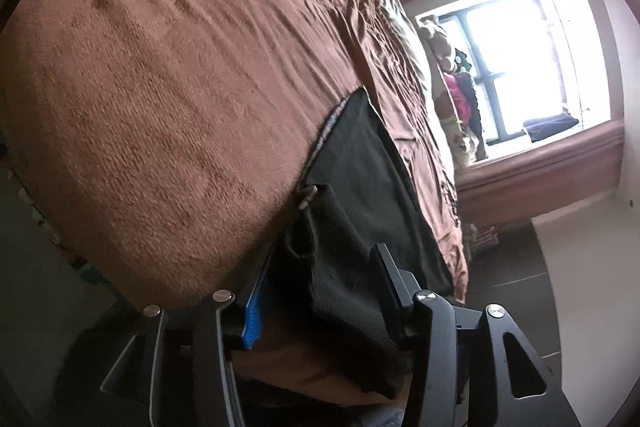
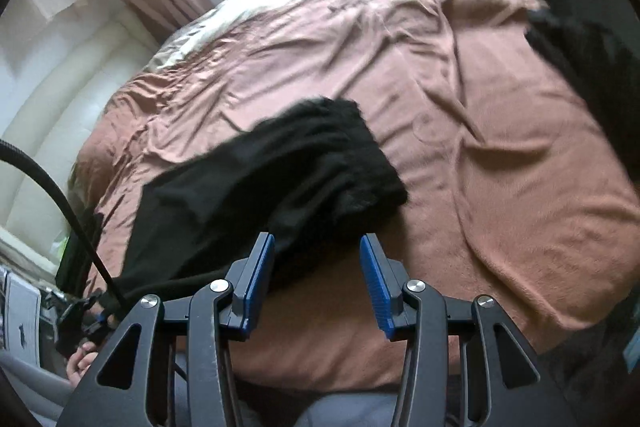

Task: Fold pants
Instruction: 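Open the right tool and lay the waistband down while the left tool holds the leg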

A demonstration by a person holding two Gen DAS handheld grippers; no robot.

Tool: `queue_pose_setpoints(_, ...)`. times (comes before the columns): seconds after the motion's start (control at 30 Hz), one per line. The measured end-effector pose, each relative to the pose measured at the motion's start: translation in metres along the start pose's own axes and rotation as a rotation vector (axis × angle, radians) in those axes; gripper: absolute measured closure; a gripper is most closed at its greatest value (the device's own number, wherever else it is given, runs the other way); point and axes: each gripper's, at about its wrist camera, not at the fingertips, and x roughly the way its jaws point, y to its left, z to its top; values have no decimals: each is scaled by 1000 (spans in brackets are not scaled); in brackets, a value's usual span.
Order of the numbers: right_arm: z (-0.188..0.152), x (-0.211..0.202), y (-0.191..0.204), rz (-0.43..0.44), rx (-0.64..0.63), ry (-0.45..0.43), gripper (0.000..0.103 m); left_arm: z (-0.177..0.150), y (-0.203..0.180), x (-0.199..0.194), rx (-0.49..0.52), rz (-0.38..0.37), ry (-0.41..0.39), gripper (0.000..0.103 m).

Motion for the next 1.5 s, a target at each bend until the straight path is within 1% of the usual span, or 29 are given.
queue_pose_setpoints(0.07, 2, -13, 19, 12, -40, -2, 61, -4, -1, 0, 1, -15, 0, 54)
queue_pose_setpoints(0.13, 3, -19, 34, 4, -86, -10, 61, -9, -2, 1, 5, -24, -1, 54)
queue_pose_setpoints(0.23, 6, -16, 54, -17, -156, -12, 61, -13, -2, 6, -2, -32, 14, 54)
queue_pose_setpoints(0.3, 9, -6, 65, -10, -187, 7, 61, -16, -1, 6, -3, -17, -3, 54)
queue_pose_setpoints(0.37, 15, 8, 75, 1, -225, 33, 61, -16, -2, 6, -10, -12, -11, 54)
queue_pose_setpoints(0.6, 49, 66, 106, -11, -359, 108, 61, -12, -10, 10, 0, 26, -31, 54)
queue_pose_setpoints(0.67, 56, 83, 117, -17, -415, 124, 52, -10, -12, 12, 5, 41, -35, 54)
queue_pose_setpoints(0.7, 60, 93, 122, -27, -437, 129, 42, -10, -12, 13, 5, 42, -36, 54)
queue_pose_setpoints(0.73, 64, 102, 126, -32, -458, 125, 38, -9, -12, 14, 6, 44, -37, 54)
queue_pose_setpoints(0.8, 70, 118, 134, -28, -493, 130, 38, -8, -13, 15, 10, 51, -41, 54)
queue_pose_setpoints(0.9, 78, 147, 145, -10, -554, 164, 38, -7, -13, 16, 6, 59, -50, 54)
queue_pose_setpoints(1.0, 86, 172, 153, -5, -614, 169, 38, -5, -12, 18, 2, 65, -52, 54)
queue_pose_setpoints(1.03, 88, 179, 156, 10, -634, 170, 38, -4, -12, 18, -6, 66, -55, 54)
queue_pose_setpoints(1.13, 93, 198, 161, 47, -684, 171, 39, -4, -11, 17, -17, 90, -65, 62)
queue_pose_setpoints(1.17, 95, 207, 163, 52, -701, 176, 41, -4, -11, 18, -20, 99, -68, 66)
queue_pose_setpoints(1.23, 96, 223, 167, 61, -736, 195, 50, -6, -10, 18, -31, 115, -74, 70)
queue_pose_setpoints(1.33, 99, 245, 174, 66, -782, 212, 51, -7, -8, 17, -39, 139, -84, 78)
queue_pose_setpoints(1.5, 102, 278, 189, 53, -850, 212, 52, -8, -7, 20, -32, 172, -89, 84)
